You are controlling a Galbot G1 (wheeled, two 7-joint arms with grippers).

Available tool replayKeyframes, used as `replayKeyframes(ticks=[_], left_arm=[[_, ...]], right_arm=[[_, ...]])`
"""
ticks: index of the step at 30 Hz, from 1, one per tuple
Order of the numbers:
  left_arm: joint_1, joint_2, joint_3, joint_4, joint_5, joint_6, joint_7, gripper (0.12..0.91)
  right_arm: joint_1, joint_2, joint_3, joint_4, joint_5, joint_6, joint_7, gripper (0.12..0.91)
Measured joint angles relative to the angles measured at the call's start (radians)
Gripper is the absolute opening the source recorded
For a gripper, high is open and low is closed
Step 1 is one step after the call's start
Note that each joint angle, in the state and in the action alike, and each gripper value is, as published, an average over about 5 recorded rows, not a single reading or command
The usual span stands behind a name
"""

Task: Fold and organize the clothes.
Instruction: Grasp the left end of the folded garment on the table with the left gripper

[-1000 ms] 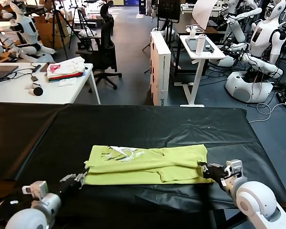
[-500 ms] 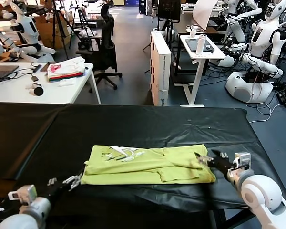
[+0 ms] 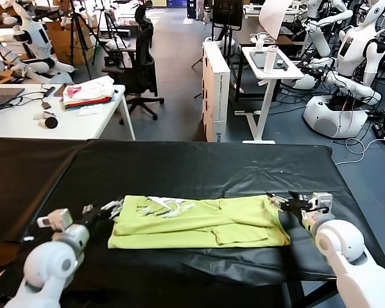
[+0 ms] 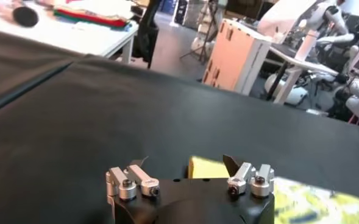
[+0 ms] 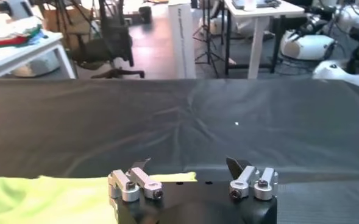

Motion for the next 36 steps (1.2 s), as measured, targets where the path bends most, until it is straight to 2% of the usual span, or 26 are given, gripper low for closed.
replayKeyframes(ticks=[9, 12, 15, 18, 25, 27, 29, 36], left_arm=[[-0.049, -0.021, 0.065, 0.077, 0.056, -0.007, 0.018, 0.907], [-0.054, -0.030, 0.078, 0.090, 0.064, -0.007, 0.018, 0.906], [-0.055, -0.039, 0.083, 0.103, 0.066, -0.007, 0.018, 0.889], [-0.056, -0.047, 0.084, 0.111, 0.066, -0.007, 0.017, 0.775], [-0.053, -0.051, 0.082, 0.113, 0.061, -0.014, 0.016, 0.336], [-0.053, -0.051, 0.081, 0.113, 0.060, -0.017, 0.018, 0.250], [-0.052, -0.052, 0.081, 0.111, 0.060, -0.020, 0.019, 0.192], [-0.044, -0.054, 0.069, 0.105, 0.059, -0.026, 0.020, 0.149]], right_arm=[[0.022, 0.025, -0.014, -0.033, -0.009, -0.008, 0.000, 0.904], [0.022, 0.026, -0.015, -0.034, -0.009, -0.010, -0.002, 0.857], [0.019, 0.027, -0.015, -0.034, -0.009, -0.011, -0.004, 0.751], [0.015, 0.027, -0.014, -0.033, -0.010, -0.011, -0.006, 0.605], [0.009, 0.028, -0.014, -0.030, -0.015, -0.009, -0.008, 0.195], [0.006, 0.030, -0.014, -0.030, -0.018, -0.006, -0.008, 0.148], [0.003, 0.033, -0.014, -0.030, -0.022, -0.002, -0.008, 0.143], [-0.007, 0.045, -0.004, -0.033, -0.029, 0.024, 0.006, 0.141]])
